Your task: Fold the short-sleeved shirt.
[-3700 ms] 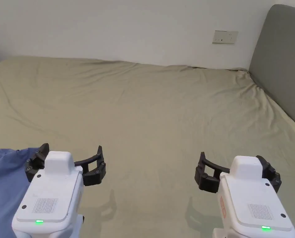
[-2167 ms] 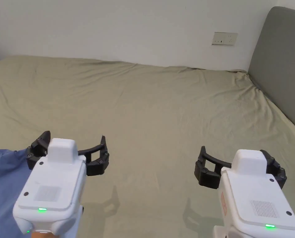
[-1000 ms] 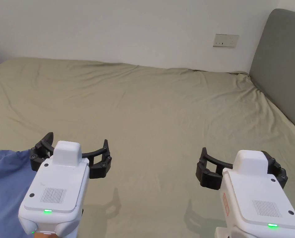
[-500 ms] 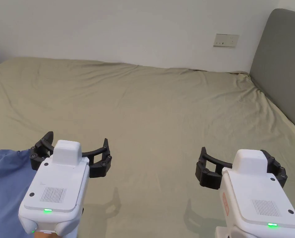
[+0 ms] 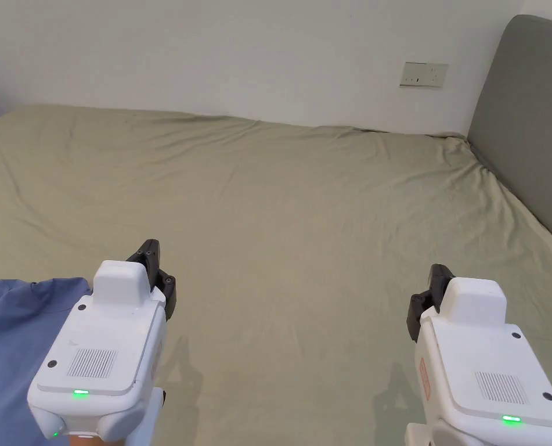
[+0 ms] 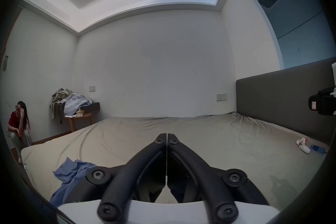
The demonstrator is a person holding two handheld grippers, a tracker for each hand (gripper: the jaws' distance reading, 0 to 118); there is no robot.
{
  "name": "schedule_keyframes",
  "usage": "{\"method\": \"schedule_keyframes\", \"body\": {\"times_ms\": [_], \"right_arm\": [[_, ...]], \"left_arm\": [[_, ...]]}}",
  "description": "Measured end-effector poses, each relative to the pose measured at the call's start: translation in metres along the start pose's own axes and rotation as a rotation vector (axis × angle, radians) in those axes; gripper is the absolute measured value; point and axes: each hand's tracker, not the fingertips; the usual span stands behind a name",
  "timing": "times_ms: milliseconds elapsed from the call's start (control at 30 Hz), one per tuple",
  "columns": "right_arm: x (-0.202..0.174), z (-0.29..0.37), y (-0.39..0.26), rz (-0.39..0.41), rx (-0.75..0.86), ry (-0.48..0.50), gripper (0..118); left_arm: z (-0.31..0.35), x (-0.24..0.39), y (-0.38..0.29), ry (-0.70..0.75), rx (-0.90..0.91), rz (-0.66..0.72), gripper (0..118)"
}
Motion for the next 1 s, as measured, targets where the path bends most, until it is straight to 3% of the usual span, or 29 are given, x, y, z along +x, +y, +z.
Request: {"method": "schedule_keyframes", "body": {"times_ms": [233,733,1000], "right_arm": [[-0.025,-0.014,0.005,0.01,0.014,0.1,1],[-0.222,-0.015,0.027,0.007,0.085,0.603,1],[-0.276,0.007,0.023,0.034,0.089,0.738,1]], "left_arm": [[0.008,-0.03,-0.006,0.081,-0.012,-0.012,0],[0.114,-0.212,0.001,0.58,-0.063,-0.074,0],[0.171,-0.253,-0.006,0.726,-0.112,-0.073,0]]}}
